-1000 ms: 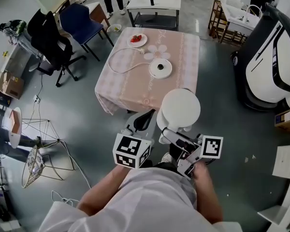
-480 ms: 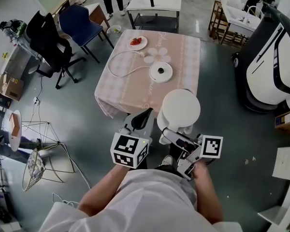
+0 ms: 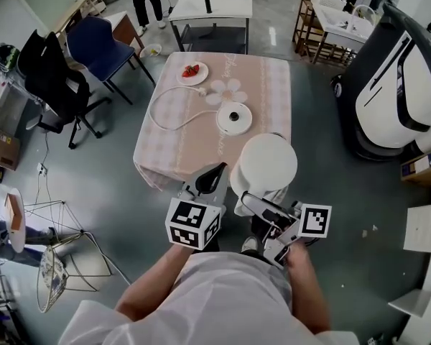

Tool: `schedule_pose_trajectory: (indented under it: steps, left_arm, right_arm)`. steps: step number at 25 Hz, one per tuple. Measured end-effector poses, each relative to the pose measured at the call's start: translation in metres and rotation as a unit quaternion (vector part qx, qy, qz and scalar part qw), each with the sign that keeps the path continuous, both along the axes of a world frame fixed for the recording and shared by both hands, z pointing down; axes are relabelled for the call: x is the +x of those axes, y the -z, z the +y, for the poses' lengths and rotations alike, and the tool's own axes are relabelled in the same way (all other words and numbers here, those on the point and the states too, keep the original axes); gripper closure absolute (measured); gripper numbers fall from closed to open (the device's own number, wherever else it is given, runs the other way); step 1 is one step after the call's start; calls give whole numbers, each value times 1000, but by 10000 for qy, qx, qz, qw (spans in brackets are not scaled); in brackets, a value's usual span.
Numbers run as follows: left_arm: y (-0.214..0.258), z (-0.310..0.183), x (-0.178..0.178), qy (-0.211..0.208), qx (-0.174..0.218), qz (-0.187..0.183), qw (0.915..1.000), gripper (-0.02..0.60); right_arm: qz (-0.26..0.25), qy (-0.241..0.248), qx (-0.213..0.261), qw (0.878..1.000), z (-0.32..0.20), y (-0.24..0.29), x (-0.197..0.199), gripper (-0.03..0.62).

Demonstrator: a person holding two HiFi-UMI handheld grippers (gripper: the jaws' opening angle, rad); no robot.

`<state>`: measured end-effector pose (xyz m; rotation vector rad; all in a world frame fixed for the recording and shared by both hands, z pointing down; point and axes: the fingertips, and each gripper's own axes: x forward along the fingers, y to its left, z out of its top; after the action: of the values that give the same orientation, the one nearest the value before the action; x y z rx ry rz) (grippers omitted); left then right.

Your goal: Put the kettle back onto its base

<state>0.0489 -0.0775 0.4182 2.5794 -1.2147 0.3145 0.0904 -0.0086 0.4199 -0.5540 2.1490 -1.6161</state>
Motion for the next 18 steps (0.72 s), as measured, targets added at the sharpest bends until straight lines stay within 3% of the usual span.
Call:
schedule_pose_trajectory:
  steps: [18]
  left_arm:
    - [4,-87,-43,-828,-138,293,9960,576]
  right_arm:
    - [352,-678,-20,9971,-91,16,-50,398]
